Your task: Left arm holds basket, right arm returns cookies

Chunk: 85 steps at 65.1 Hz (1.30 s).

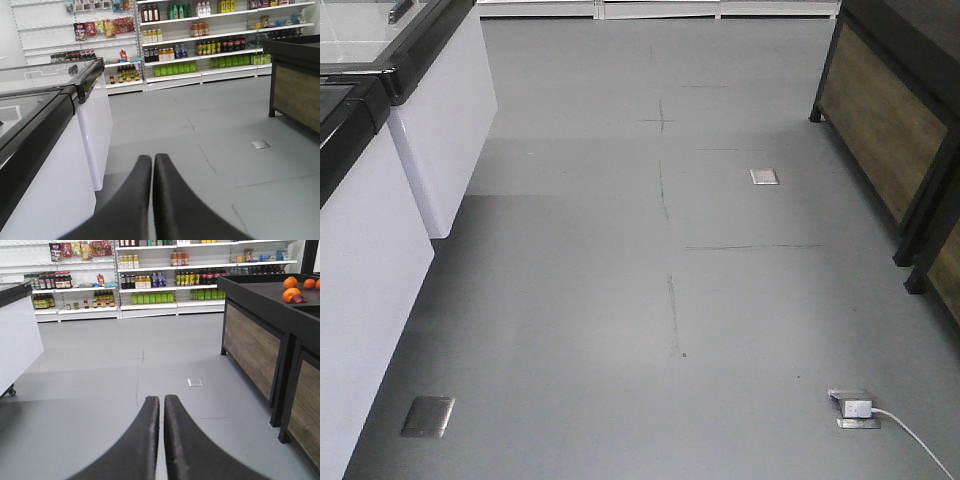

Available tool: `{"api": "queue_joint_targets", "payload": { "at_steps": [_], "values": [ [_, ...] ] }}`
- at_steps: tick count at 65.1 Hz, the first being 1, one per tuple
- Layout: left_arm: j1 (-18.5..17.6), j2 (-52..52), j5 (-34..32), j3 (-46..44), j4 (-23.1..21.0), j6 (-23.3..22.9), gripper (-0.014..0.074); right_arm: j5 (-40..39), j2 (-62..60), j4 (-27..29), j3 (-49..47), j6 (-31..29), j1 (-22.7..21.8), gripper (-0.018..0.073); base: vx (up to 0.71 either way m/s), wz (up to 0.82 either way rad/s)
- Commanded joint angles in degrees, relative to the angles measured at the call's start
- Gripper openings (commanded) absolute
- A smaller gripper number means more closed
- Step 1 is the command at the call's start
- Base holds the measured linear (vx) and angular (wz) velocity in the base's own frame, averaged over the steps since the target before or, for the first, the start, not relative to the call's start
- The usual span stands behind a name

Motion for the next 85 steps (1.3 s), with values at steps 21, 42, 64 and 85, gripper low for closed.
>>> {"api": "queue_joint_targets", "payload": {
  "at_steps": [21,42,64,85],
  "values": [
    [0.09,-1.09,-4.1,-1.79,-0.08,0.2,-0.0006,-4.21,-0.51,-0.32,1.0,-0.46,-0.22,-0.001,0.0,0.0],
    [0.09,-1.09,-4.1,-1.79,-0.08,0.2,-0.0006,-4.21,-0.51,-0.32,1.0,-0.46,-0.22,-0.001,0.0,0.0],
    [0.09,-1.09,-4.1,-1.79,-0.08,-0.2,-0.0006,-4.21,-0.51,-0.32,1.0,-0.46,-0.22,-0.001,0.0,0.0],
    [0.09,-1.09,-5.07,-1.79,-0.08,-0.2,-0.0006,-4.21,-0.51,-0.32,1.0,-0.46,-0.22,-0.001,0.0,0.0]
  ]
}}
